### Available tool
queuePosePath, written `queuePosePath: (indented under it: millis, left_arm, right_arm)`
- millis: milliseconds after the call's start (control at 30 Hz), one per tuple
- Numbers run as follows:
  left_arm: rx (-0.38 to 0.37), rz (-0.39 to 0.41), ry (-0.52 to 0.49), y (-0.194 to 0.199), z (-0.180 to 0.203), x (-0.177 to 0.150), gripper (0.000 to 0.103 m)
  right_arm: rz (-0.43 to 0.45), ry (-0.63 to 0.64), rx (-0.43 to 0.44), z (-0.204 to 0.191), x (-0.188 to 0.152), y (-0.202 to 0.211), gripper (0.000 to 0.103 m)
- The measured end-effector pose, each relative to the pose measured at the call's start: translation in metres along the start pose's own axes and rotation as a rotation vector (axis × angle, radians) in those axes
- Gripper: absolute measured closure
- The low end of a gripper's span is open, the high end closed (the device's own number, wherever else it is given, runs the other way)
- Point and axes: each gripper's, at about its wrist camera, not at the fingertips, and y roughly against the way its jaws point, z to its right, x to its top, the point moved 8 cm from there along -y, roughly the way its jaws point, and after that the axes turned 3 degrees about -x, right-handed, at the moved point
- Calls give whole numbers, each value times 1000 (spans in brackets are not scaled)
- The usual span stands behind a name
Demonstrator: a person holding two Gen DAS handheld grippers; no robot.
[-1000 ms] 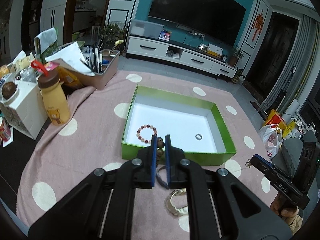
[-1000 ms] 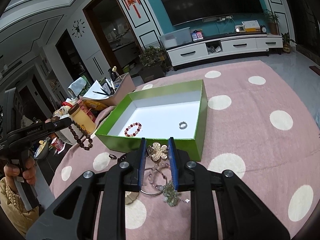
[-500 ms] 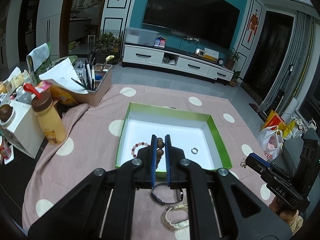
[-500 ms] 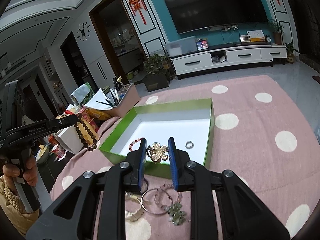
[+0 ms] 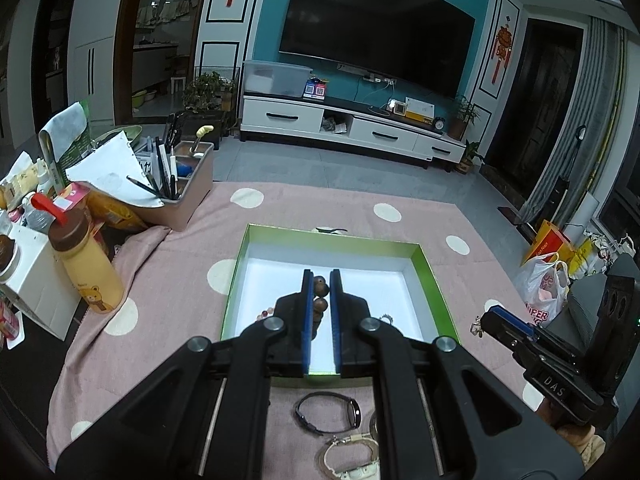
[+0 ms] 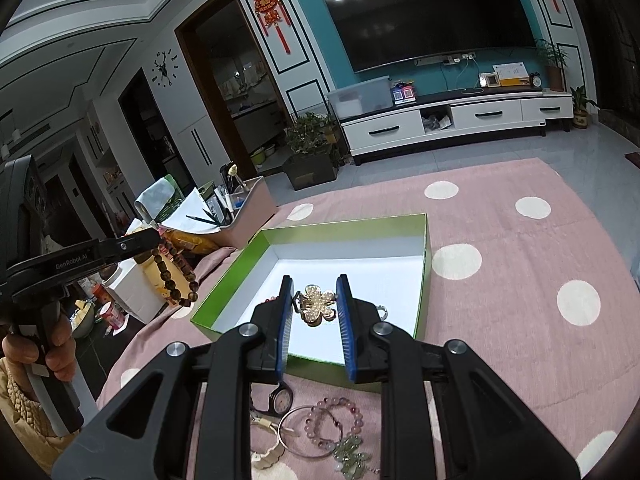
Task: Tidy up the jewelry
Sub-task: 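Lift and carry the wooden bracelet and flower brooch over the green box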
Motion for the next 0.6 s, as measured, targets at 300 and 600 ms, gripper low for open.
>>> queuePosePath:
  millis: [300,600]
  left_arm:
    - [21,-8,-19,-20,2,12,96]
    - [36,-27,-36,-40,5,19,96]
  right_arm:
    - [-1,12,-23,5,10,-12,81]
    - [5,26,-56,11,19,-23,81]
